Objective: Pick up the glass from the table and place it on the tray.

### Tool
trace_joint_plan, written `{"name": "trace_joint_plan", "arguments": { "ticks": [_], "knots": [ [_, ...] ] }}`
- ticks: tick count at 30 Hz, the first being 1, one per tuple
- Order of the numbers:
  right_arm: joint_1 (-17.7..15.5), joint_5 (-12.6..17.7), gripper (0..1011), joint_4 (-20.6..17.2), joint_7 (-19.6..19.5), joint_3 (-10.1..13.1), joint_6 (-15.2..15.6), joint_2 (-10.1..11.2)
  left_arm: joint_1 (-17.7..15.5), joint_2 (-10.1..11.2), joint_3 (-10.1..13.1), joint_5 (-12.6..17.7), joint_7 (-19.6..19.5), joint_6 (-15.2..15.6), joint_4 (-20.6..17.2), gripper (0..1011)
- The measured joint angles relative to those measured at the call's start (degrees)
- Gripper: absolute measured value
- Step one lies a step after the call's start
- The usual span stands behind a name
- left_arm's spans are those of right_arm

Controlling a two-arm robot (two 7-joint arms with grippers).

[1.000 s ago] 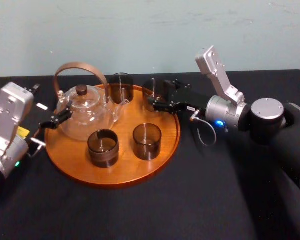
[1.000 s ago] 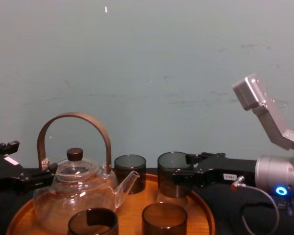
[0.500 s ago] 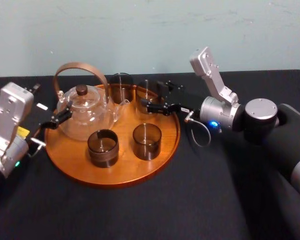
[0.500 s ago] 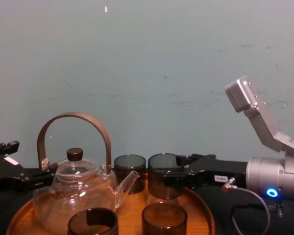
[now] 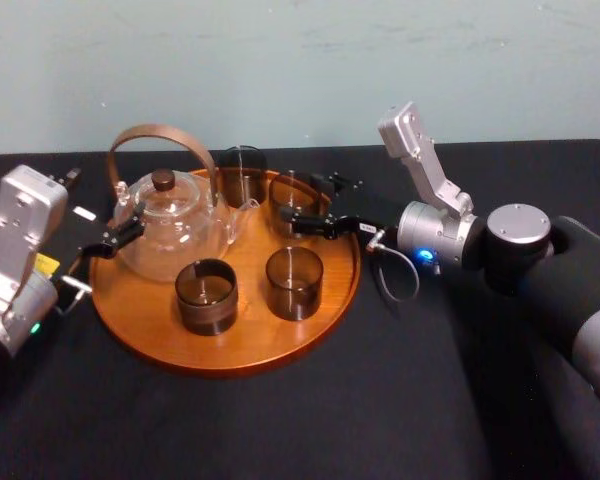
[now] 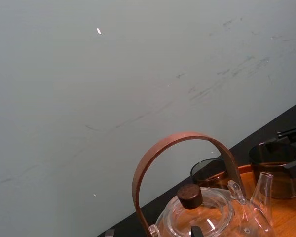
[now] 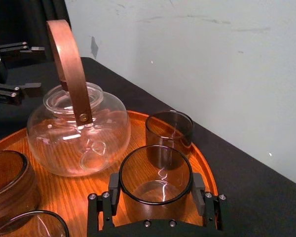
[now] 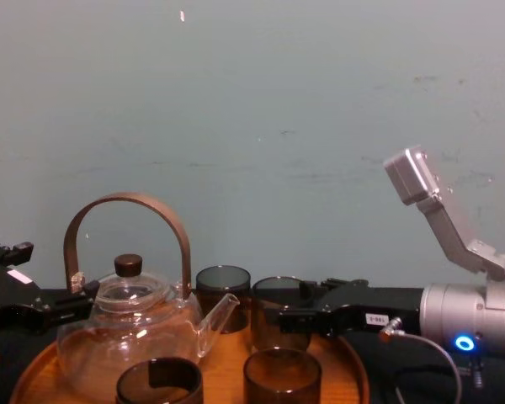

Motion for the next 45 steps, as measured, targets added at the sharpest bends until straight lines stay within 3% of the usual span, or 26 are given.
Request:
{"name": "trace_joint_plan", "arguments": {
  "ticks": [12,19,28,35,40,41,44,45],
  "knots": [
    [0.3,-0.1,889,1.0,0.2,0.5,0.2,-0.3,0.0,0.0,0.0,0.0,0.0,0.0,0.0,1001],
    [0.3,-0.1,997,0.8,0.1,0.4,0.2,-0.3,0.0,0.0,0.0,0.0,0.0,0.0,0.0,1001],
    [-0.8,0.4,1002,-1.3,0.8,1.8,1.5,0.4,0.0,0.0,0.0,0.0,0.0,0.0,0.0,1001],
    [-3.6,1.2,1002,-7.6,1.0,2.3,3.9,2.0,0.0,0.0,0.0,0.0,0.0,0.0,0.0,1001],
    [-8.1,2.5,1002,-18.6,-0.1,2.7,7.0,4.9,0.0,0.0,0.0,0.0,0.0,0.0,0.0,1001],
    [-8.1,2.5,1002,-18.6,-0.1,2.7,7.0,4.9,0.0,0.0,0.0,0.0,0.0,0.0,0.0,1001],
    [-11.5,3.7,1002,-26.4,-1.0,3.3,8.4,7.2,0.0,0.0,0.0,0.0,0.0,0.0,0.0,1001],
    [-11.5,3.7,1002,-26.4,-1.0,3.3,8.4,7.2,0.0,0.0,0.0,0.0,0.0,0.0,0.0,1001]
  ]
}}
